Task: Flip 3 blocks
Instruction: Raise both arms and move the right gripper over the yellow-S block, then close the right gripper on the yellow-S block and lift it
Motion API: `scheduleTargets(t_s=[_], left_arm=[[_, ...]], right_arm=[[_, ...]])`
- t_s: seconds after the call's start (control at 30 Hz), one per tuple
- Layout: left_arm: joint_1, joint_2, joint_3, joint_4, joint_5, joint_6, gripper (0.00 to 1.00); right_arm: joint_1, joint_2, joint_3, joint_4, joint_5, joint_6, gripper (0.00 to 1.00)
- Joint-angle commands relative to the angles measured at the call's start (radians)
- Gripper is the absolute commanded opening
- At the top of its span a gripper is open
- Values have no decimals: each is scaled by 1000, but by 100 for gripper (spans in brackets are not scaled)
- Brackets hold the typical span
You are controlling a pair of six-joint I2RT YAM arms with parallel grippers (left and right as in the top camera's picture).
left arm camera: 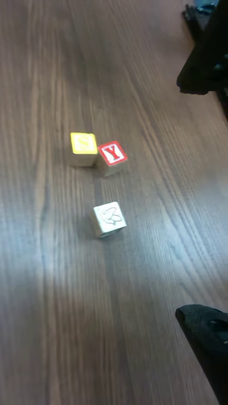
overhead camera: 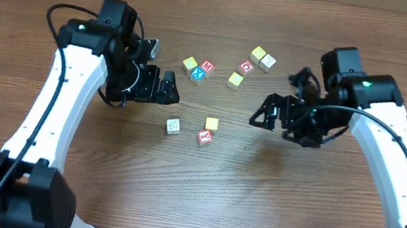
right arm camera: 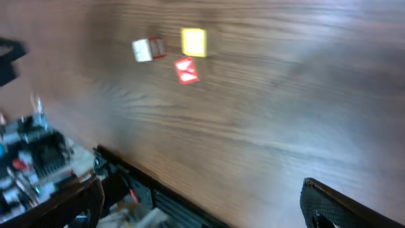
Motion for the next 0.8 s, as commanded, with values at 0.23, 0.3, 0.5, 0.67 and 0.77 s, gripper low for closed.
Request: scheduleTargets(t_s=[0.23, 0.3, 0.5, 0.67, 0.77], left_arm=[[6, 19, 20, 42, 4, 0, 100], [6, 19, 20, 37, -25, -11, 100], [16, 19, 20, 40, -91, -18, 100], [32, 19, 20, 40, -107, -18, 100], [35, 19, 20, 40, -109, -18, 100]], right_arm=[[314, 167, 12, 299, 356, 236, 97], [340, 202, 12, 351, 380, 291, 97], [333, 283, 12, 439, 380, 386, 95], [333, 359, 12, 462, 380, 386, 89], [343, 397, 12, 475, 373, 386, 81]])
